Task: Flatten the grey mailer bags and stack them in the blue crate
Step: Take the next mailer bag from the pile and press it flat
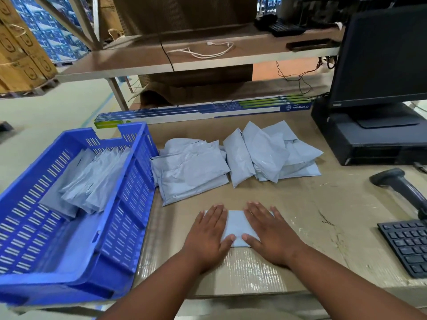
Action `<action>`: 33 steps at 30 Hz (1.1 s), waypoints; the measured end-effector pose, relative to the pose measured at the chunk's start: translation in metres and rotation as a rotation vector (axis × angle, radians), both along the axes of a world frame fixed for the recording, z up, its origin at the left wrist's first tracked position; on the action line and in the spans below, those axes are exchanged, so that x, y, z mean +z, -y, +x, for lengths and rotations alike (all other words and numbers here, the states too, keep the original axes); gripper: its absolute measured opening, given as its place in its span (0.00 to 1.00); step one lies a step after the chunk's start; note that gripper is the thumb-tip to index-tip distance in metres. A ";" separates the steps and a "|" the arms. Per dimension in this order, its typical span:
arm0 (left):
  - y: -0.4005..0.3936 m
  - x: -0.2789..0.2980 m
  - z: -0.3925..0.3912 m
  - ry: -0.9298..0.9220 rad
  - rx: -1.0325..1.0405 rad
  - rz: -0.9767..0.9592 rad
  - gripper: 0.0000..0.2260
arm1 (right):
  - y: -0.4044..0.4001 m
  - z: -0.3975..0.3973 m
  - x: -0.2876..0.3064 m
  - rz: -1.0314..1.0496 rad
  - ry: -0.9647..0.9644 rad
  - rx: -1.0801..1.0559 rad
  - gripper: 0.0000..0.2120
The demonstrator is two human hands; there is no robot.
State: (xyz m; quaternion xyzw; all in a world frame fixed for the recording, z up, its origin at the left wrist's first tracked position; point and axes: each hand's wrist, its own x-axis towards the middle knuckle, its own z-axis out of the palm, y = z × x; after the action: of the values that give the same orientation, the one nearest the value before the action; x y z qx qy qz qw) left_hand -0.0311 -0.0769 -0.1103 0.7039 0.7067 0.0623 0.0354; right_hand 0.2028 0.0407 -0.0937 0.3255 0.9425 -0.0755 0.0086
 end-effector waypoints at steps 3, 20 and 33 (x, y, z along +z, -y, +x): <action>0.009 0.005 -0.018 -0.012 0.077 -0.090 0.42 | -0.003 0.010 0.000 -0.001 0.005 -0.058 0.42; -0.079 0.096 0.013 -0.079 -0.010 -0.282 0.35 | -0.002 0.011 0.008 0.013 -0.229 -0.033 0.34; -0.066 0.215 -0.050 0.181 0.361 -0.206 0.14 | -0.003 -0.095 0.094 0.075 -0.598 0.183 0.28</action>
State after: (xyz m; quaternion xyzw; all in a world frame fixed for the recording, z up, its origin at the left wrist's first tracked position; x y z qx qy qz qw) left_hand -0.0810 -0.0109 0.1049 0.5504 0.8177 0.0580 0.1585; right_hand 0.1080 0.0441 0.0000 0.2028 0.9307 -0.1320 -0.2741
